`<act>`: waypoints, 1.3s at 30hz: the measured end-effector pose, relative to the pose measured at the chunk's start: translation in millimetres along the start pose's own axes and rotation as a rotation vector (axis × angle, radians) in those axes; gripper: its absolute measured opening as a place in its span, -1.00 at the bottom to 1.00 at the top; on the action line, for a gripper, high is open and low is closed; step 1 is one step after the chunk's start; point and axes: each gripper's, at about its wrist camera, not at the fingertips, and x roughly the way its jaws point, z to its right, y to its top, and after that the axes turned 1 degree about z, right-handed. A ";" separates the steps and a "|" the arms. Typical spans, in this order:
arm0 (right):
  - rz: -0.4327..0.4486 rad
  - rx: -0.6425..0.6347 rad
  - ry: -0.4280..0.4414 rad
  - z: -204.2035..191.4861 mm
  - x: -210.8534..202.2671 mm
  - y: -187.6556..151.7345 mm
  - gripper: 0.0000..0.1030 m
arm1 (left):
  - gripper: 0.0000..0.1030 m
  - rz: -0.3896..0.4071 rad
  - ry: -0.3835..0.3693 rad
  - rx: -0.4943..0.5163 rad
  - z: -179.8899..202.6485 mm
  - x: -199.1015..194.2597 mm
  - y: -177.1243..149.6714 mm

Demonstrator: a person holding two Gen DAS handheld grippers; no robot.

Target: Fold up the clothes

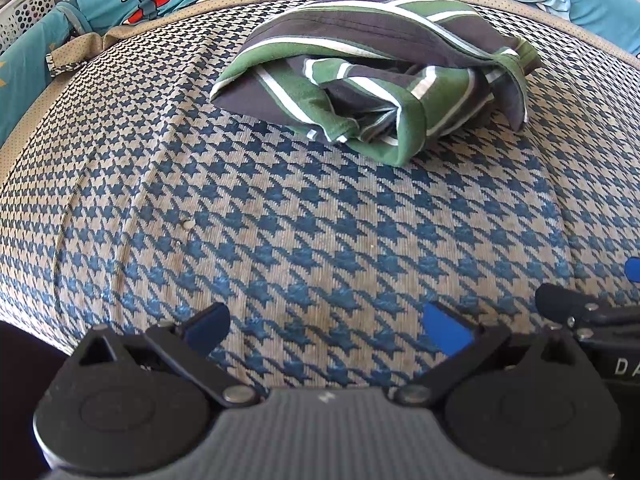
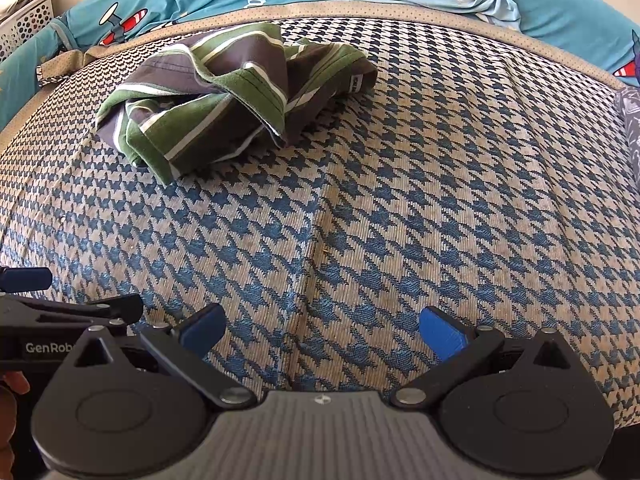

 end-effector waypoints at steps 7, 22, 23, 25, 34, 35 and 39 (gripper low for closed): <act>-0.011 0.040 0.009 4.8 3.9 1.7 1.00 | 1.00 -0.008 0.002 0.010 4.3 0.6 -3.1; -0.002 0.041 -0.011 4.3 7.8 0.8 1.00 | 1.00 -0.012 0.007 0.040 18.5 -10.7 -15.9; 0.000 0.043 -0.012 4.9 8.0 0.8 1.00 | 1.00 -0.014 0.005 0.039 18.8 -11.3 -16.3; 0.001 0.049 -0.013 3.4 8.7 0.0 1.00 | 1.00 -0.016 -0.001 0.035 17.9 -11.2 -15.4; -0.012 0.057 -0.025 3.1 11.8 5.1 1.00 | 1.00 -0.027 -0.039 -0.005 -2.6 -1.5 -7.8; -0.016 0.055 -0.027 2.3 13.0 5.8 1.00 | 1.00 -0.026 -0.039 -0.005 -3.8 -1.6 -9.0; -0.011 0.055 -0.031 -0.5 16.2 7.0 1.00 | 1.00 -0.024 -0.041 -0.004 -8.7 -2.1 -14.1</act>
